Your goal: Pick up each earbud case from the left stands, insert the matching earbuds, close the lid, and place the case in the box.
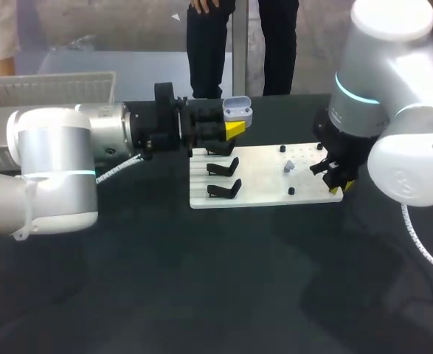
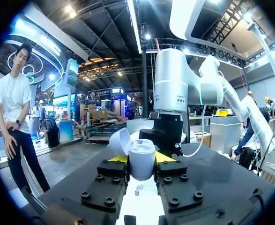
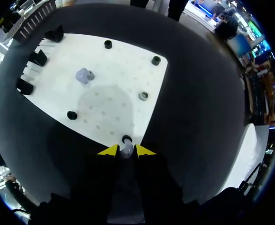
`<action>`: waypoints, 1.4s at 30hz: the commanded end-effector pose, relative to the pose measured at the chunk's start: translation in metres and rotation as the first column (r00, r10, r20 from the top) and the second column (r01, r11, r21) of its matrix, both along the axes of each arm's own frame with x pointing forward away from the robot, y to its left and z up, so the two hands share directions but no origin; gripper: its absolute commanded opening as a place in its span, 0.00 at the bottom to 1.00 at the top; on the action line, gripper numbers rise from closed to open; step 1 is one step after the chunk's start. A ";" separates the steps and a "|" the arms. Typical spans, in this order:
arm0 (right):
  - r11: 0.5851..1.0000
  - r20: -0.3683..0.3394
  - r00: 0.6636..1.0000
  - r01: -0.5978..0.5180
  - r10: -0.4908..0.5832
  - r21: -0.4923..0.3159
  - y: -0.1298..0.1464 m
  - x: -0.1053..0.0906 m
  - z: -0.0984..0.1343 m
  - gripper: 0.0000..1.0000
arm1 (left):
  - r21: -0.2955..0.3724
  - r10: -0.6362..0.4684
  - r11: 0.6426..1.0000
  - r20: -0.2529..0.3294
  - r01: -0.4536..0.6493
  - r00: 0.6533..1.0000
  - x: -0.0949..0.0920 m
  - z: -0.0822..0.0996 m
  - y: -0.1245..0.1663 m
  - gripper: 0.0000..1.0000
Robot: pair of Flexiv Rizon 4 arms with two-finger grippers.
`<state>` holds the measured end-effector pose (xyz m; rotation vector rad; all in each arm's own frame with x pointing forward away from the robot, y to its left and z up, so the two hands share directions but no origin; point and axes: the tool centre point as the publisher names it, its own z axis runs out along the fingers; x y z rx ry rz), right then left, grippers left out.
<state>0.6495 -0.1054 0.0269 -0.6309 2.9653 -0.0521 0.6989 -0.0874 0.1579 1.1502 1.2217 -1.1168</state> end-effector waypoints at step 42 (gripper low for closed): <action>1.000 0.021 1.000 0.004 -0.004 -0.019 0.049 -0.001 0.162 0.00 | -0.004 0.009 1.000 0.005 -0.009 1.000 -0.002 -0.001 0.000 0.00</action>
